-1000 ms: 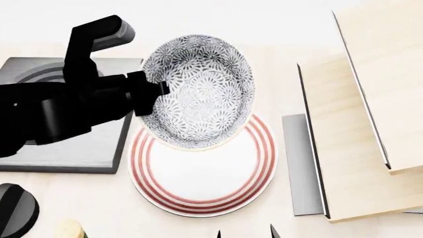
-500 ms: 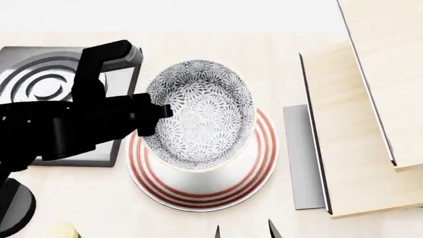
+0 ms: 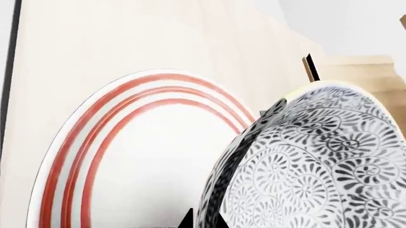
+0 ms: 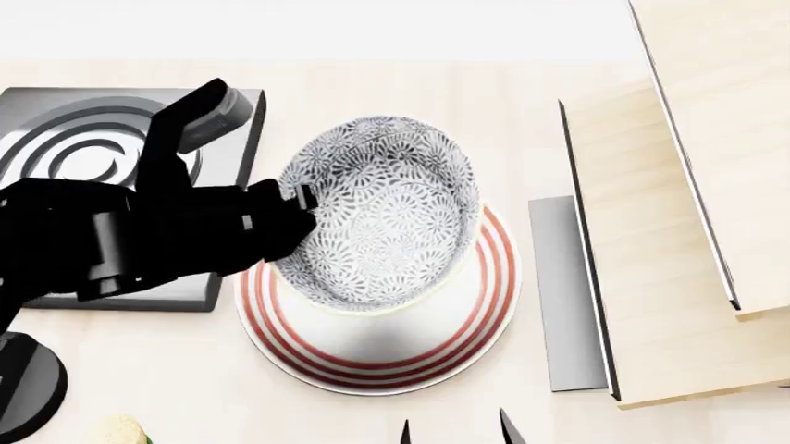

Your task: Pick up the akita bowl and put it on the plate.

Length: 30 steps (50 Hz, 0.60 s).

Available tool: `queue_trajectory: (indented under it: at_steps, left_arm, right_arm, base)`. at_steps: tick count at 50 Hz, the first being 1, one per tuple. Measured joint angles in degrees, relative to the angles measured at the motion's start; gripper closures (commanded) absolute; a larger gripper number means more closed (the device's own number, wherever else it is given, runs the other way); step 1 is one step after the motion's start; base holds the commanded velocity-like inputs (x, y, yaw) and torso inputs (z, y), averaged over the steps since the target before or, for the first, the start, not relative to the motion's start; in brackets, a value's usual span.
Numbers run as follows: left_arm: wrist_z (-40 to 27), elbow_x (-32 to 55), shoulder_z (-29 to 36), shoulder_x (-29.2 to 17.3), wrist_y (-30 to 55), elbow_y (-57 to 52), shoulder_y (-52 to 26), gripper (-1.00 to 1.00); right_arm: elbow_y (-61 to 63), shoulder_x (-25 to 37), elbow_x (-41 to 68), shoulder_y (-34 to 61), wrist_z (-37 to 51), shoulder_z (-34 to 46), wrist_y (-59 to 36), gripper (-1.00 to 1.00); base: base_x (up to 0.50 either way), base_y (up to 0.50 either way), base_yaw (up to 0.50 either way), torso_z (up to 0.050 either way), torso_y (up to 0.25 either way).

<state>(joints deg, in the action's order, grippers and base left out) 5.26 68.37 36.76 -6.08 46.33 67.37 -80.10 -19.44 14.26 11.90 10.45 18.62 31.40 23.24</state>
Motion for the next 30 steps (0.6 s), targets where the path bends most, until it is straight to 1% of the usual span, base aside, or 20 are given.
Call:
queue_trajectory:
  at_steps: [14,30]
  left_arm:
    - [1.79,-1.01,-1.39,1.53,0.52,5.88,-0.96,1.0]
    - [2.17,-6.65,-1.21,2.92,0.59,7.52,-0.56,1.0]
  right_arm:
    - [-0.3,-0.05,-0.02,0.15,0.19,0.18,0.3,-1.0]
    - [-1.22,-0.31,0.24,0.52,-0.15,0.42,1.11,-1.0]
  base:
    - [0.0,0.0,0.0,-0.001,-0.001]
    - [0.0,0.0,0.0,-0.001,-0.002]
